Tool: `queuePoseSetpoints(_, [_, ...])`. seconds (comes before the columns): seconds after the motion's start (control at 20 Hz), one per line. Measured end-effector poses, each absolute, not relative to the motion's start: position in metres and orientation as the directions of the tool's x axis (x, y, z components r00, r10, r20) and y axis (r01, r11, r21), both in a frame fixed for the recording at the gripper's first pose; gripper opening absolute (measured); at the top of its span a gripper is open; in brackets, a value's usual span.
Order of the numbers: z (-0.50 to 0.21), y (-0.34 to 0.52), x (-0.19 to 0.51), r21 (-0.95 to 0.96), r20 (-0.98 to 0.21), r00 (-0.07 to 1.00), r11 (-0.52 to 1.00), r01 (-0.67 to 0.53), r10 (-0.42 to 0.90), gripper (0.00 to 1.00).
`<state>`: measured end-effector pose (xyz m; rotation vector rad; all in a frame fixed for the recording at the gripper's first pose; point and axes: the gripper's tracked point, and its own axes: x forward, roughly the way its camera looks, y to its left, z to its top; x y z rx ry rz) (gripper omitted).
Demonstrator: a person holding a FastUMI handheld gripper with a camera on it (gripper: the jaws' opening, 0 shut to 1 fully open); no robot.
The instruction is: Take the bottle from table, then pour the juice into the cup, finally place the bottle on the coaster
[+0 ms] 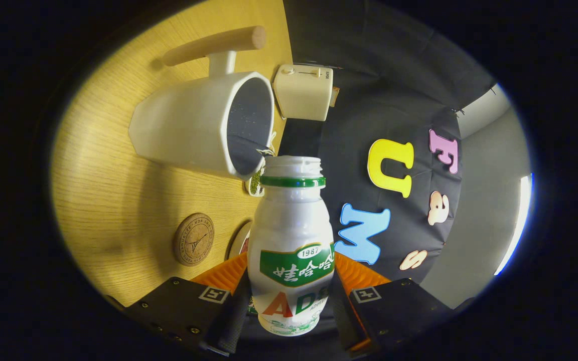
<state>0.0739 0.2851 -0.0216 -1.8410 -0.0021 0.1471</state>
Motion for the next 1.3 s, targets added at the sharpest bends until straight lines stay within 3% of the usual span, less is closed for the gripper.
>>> queuePoseSetpoints(1.3, [-0.0184,0.2931,0.0744,-0.934,-0.087,0.993,-0.355,-0.052,0.084,0.74])
